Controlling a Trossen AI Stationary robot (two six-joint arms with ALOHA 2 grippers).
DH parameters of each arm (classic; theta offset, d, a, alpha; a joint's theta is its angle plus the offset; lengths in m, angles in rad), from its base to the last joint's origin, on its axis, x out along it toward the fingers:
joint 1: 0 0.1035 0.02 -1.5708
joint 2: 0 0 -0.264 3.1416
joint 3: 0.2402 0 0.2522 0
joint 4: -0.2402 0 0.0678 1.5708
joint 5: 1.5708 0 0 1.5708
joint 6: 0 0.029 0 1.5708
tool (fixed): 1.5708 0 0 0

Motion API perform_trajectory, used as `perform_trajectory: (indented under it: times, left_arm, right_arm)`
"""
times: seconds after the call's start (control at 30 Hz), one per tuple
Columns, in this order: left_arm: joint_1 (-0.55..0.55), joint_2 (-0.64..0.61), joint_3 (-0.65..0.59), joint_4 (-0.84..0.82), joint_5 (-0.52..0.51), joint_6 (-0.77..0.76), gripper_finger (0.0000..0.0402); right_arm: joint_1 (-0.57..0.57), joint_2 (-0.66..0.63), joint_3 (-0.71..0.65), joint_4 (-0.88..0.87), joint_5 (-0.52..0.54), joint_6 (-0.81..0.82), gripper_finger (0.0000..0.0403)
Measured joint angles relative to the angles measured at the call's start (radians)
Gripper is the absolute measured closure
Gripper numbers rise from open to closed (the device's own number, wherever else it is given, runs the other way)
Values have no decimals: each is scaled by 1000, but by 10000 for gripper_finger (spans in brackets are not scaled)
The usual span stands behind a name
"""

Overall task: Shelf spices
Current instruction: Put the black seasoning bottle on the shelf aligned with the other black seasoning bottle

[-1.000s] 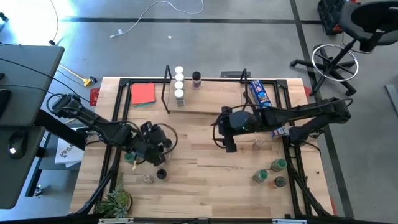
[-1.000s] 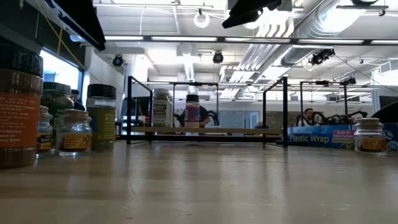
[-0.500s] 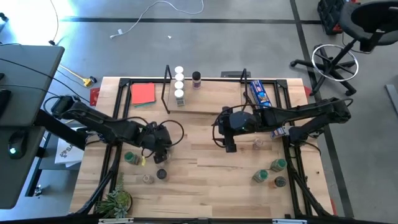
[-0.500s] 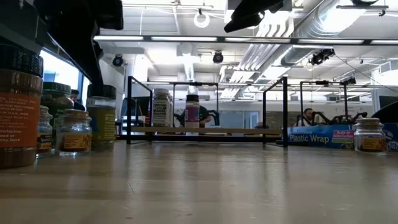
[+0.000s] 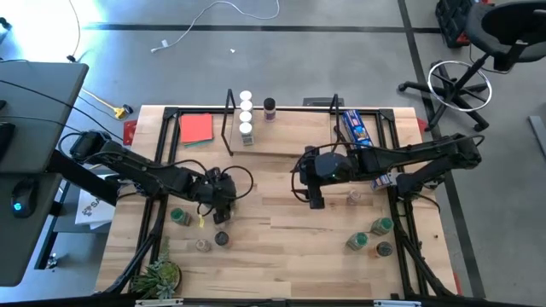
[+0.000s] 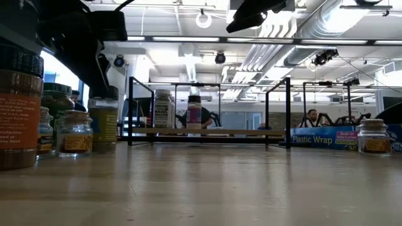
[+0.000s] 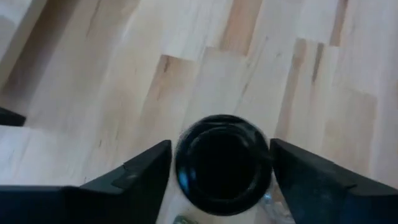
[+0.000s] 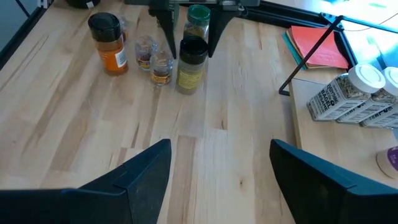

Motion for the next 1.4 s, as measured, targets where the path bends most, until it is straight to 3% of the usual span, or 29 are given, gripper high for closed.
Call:
perform_trajectory:
  times: [0.17, 0.33, 0.43, 0.63, 0.87, 1.17, 1.4]
  left_arm:
    - [35, 0, 0, 25, 5, 21, 207]
    - [107, 0, 5, 187, 28, 86, 207]
    - [201, 30, 34, 312, 107, 152, 207]
    - [377, 229, 147, 401, 236, 295, 207]
    - [440, 431, 353, 307, 220, 394, 207]
    - [445, 445, 417, 287, 217, 500, 106]
    - [450, 378, 418, 249, 182, 496, 94]
  right_arm:
    - [0, -4, 0, -1, 0, 2, 135]
    - [0, -42, 0, -10, 2, 14, 135]
    - [0, -69, 0, -16, 49, 18, 135]
    - [-5, -88, 1, -16, 108, 26, 135]
    - [-8, -87, -2, -58, 110, 71, 135]
    - [-34, -87, -215, 211, 99, 61, 135]
    - [-142, -65, -368, 494, -3, 70, 135]
